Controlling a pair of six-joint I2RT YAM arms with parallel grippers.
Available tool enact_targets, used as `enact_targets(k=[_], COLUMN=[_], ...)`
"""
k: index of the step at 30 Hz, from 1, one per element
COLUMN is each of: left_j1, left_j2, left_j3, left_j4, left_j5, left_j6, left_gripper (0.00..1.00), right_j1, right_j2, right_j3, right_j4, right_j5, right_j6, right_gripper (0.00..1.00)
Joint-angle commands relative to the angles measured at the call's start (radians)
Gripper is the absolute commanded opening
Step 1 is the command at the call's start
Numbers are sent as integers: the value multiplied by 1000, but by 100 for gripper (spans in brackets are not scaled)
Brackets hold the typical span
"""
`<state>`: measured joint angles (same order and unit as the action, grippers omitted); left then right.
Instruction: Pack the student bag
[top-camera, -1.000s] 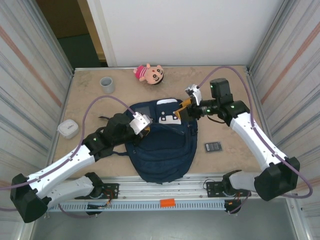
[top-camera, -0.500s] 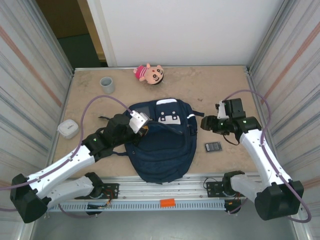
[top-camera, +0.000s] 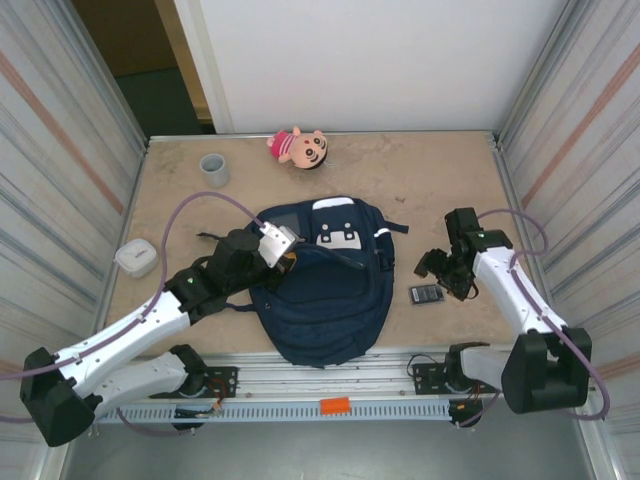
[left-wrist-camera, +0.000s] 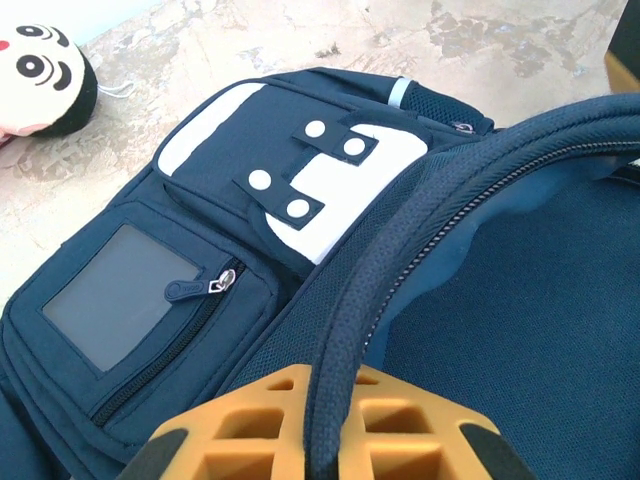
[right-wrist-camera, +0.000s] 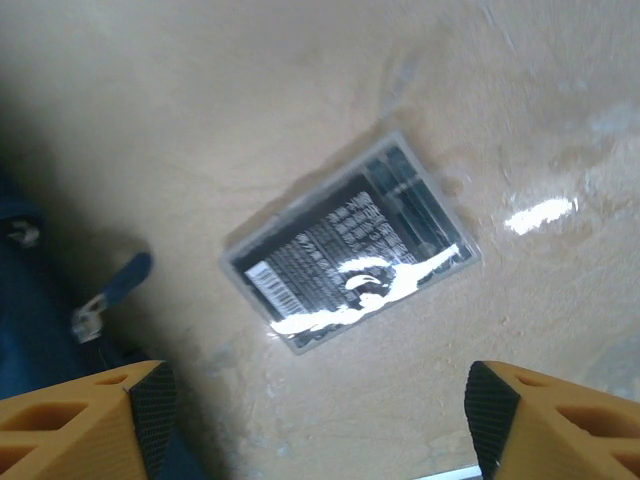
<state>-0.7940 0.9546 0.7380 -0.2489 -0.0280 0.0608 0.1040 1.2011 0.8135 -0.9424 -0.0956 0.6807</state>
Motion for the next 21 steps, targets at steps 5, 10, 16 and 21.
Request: enact_targets(k=[5,10,16,21], left_j1=[2,3,2,2], left_j2=[-10,-4,7,2], left_j3=[0,-3,-2,1], left_j4=[30,48,33,30], left_j5=[-44,-42,-41,-39], left_j6=[-16,-15,-20,-21], left_gripper=[0,0,0,0], right_j1=[-48,-86,-134,-148], right_j2=[100,118,164,246], right_j3=[-93,-116,-136,-100], right_j4=[132,186,269,323], right_j5=[-112,-126,-208,-231], right_j6=[97,97,81,53], right_gripper=[80,80,80,79])
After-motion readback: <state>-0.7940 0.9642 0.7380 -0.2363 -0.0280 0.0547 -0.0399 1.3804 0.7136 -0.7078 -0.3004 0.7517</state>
